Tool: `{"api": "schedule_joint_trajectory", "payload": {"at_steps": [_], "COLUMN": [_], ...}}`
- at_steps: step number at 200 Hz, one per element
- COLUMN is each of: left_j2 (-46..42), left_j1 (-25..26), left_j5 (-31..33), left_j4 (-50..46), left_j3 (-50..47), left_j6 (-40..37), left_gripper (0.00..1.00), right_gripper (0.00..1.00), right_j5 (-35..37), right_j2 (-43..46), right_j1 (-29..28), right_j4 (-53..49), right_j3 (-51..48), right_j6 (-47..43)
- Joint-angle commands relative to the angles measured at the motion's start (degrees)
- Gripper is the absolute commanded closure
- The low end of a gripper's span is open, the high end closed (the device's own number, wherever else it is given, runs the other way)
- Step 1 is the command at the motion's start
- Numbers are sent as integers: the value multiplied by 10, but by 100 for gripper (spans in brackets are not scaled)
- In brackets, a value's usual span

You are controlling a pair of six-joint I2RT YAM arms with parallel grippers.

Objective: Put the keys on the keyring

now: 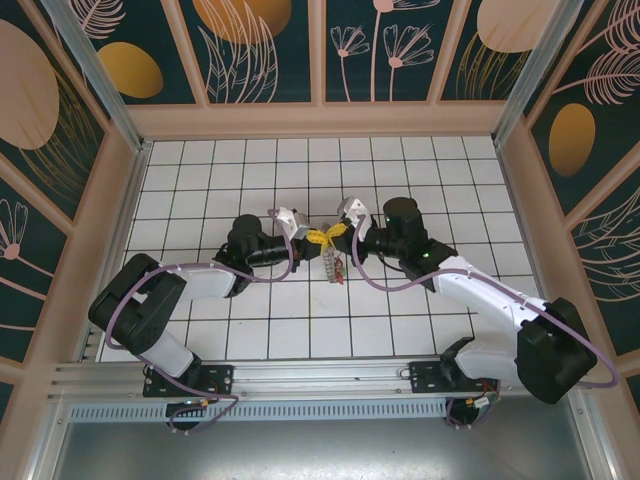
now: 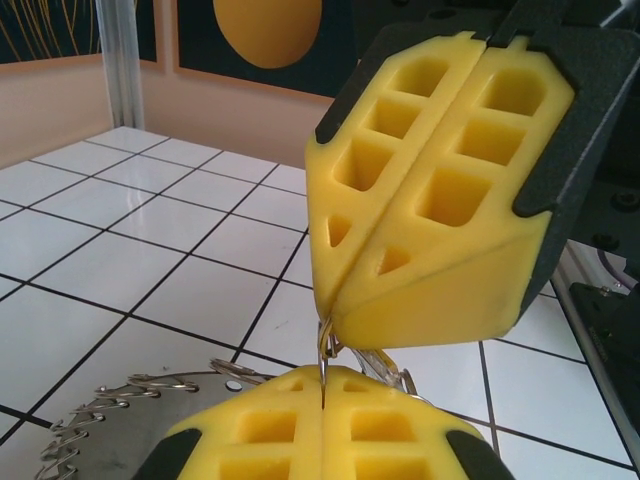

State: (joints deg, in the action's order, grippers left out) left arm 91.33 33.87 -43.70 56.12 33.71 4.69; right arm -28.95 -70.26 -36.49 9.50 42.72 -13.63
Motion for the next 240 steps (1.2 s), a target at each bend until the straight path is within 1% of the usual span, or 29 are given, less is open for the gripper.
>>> {"api": "schedule_joint_trajectory", "payload": {"at_steps": [1,21,51,97,141,149,156,192,219,240], "left_j2": [-11,-17,-18,-13,-3,-4,-5,-9,-11,-12], "left_j1": [1,1,1,1,1,1,1,1,1,1], "left_j5": [-6,7,21,19,16,18,18,17,19,13], "left_j4": [-13,-3,53,84,65,63,58,30,23,10], "left_j3": [9,1,-20,-32,-26,-26,-24,-14,-10,-3], "left_j6": [-19,-20,-1,7,4,2,-1,-13,-15,-20], "left_gripper": [100,100,100,100,100,95,94,91,85,85], "right_gripper": [100,100,100,100,100,100,100,100,100,100], "right_j5": [-12,21,84,100,32,23,17,6,-1,-7], "right_j2": [5,11,14,12,18,18,18,16,17,15], "right_j1": [-5,-5,-2,3,1,1,2,1,1,0], "right_j4": [17,20,18,50,68,67,64,55,54,52], "right_j3": [22,11,-5,-17,-5,-2,0,6,8,9], "right_j6": [-11,-5,19,47,35,33,29,19,18,17]}}
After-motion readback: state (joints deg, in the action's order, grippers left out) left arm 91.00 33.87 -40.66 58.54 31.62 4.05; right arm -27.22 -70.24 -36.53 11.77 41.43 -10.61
